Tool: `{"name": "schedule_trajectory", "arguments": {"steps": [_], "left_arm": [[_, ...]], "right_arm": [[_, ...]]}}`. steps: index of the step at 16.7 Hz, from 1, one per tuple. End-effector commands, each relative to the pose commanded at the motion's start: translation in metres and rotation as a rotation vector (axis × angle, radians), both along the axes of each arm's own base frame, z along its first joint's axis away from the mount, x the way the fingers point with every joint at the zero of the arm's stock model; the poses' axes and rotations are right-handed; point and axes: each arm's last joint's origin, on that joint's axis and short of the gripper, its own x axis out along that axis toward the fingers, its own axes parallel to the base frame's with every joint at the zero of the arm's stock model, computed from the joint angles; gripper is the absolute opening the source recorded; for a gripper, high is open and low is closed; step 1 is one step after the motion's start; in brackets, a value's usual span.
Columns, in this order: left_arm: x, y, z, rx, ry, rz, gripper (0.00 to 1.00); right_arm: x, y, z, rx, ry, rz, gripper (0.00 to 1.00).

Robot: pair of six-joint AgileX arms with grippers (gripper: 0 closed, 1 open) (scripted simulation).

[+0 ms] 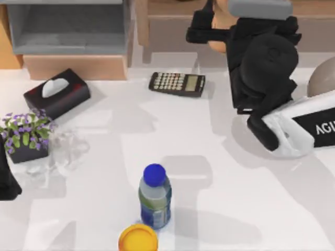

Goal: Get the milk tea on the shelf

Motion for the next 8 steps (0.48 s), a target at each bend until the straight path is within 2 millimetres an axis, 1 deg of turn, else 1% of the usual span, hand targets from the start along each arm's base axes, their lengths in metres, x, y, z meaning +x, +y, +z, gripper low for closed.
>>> {"name": "schedule_trajectory", "arguments": {"steps": [4, 8], "left_arm": [[0.0, 0.0, 0.0, 0.0, 0.0, 0.0, 1.0], [0.0, 0.0, 0.0, 0.0, 0.0, 0.0, 1.0]], "right_arm": [[0.024, -0.036, 0.03, -0.04, 0.023, -0.008, 0.0], [0.044, -0.075, 0.048, -0.086, 0.087, -0.023, 0.0]]}}
